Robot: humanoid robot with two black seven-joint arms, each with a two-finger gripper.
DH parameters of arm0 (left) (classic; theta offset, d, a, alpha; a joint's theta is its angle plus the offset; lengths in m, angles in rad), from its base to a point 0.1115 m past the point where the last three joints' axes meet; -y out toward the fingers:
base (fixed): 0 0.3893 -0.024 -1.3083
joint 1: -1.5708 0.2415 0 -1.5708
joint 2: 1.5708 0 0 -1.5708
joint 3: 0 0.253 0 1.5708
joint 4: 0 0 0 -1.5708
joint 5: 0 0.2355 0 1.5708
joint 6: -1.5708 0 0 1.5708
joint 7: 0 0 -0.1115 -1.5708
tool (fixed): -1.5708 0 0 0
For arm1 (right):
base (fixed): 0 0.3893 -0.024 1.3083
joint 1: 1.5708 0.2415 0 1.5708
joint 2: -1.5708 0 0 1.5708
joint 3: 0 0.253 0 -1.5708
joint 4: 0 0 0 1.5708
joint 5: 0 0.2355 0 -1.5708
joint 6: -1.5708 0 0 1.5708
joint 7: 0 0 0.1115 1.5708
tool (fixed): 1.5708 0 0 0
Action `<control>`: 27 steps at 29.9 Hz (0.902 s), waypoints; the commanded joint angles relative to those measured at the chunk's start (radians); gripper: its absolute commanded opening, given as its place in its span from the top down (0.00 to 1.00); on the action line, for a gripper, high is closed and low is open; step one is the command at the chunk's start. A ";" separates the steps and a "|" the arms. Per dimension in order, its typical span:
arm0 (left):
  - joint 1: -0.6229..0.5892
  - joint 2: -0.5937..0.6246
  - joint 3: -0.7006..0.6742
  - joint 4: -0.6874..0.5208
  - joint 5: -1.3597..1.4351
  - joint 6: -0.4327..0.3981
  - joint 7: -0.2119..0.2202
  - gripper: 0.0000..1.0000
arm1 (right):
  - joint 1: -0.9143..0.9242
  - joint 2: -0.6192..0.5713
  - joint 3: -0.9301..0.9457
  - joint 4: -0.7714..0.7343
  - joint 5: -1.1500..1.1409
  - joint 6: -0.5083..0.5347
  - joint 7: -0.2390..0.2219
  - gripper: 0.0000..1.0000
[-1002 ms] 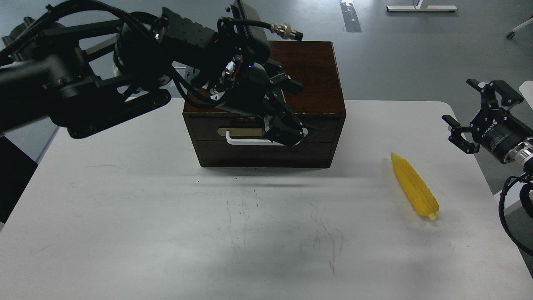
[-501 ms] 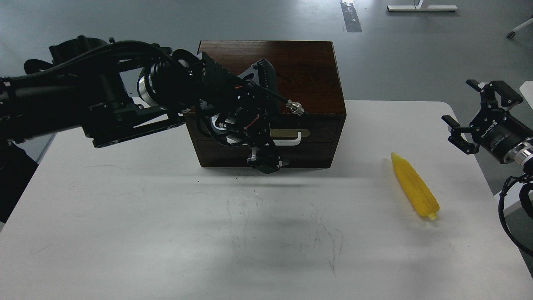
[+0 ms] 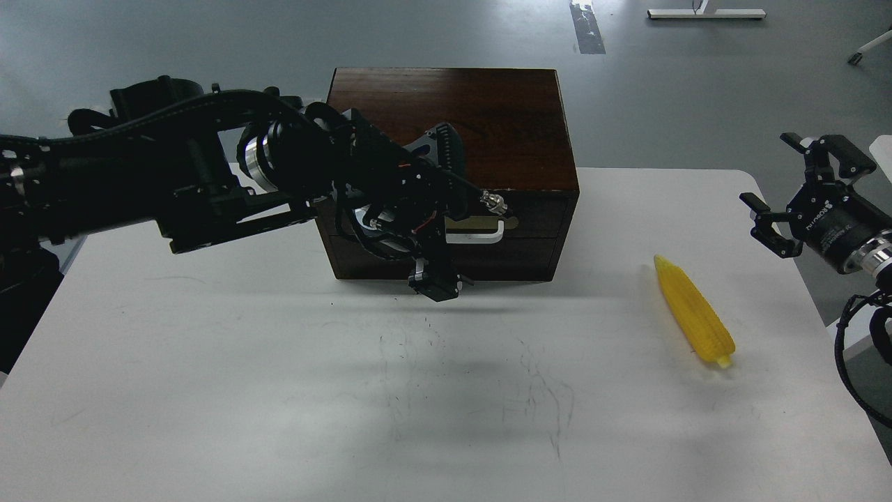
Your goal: Put corn in drawer with both arms
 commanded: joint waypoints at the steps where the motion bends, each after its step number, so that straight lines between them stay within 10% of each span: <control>1: 0.009 -0.002 0.001 0.011 0.002 0.000 0.000 0.02 | 0.000 0.000 0.000 0.000 0.000 0.000 0.000 0.00; 27: 0.046 -0.001 0.002 0.014 0.002 0.000 0.000 0.02 | -0.001 -0.002 0.000 -0.004 0.000 0.000 0.000 0.00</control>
